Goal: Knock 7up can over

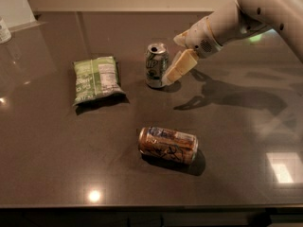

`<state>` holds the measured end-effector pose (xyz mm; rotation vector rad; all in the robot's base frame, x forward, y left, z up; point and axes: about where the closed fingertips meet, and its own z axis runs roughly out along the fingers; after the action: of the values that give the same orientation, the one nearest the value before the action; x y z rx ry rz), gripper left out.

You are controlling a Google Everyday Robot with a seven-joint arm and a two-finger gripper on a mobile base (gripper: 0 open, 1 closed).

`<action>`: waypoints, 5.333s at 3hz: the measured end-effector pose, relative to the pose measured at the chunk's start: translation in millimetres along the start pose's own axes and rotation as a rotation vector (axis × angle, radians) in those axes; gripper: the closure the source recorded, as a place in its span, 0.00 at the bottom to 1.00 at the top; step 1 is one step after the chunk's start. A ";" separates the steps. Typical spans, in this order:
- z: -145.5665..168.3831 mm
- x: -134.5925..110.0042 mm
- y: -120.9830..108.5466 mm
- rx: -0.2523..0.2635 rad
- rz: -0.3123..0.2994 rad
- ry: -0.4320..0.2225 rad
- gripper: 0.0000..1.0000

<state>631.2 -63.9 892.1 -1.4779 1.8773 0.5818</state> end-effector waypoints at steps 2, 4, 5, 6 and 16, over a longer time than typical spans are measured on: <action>16.4 -9.4 1.4 -0.035 0.026 -0.078 0.00; 28.9 -15.8 3.1 -0.059 0.033 -0.139 0.18; 27.4 -21.4 5.2 -0.072 0.037 -0.154 0.41; 22.2 -28.0 7.8 -0.080 0.039 -0.160 0.65; -19.9 47.7 51.5 -0.173 -0.228 0.759 0.05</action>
Offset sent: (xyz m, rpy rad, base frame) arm 0.0063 0.0243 -0.0031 0.1372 0.0124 0.0203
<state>570.6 -96.2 867.6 -2.2063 2.1824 0.0598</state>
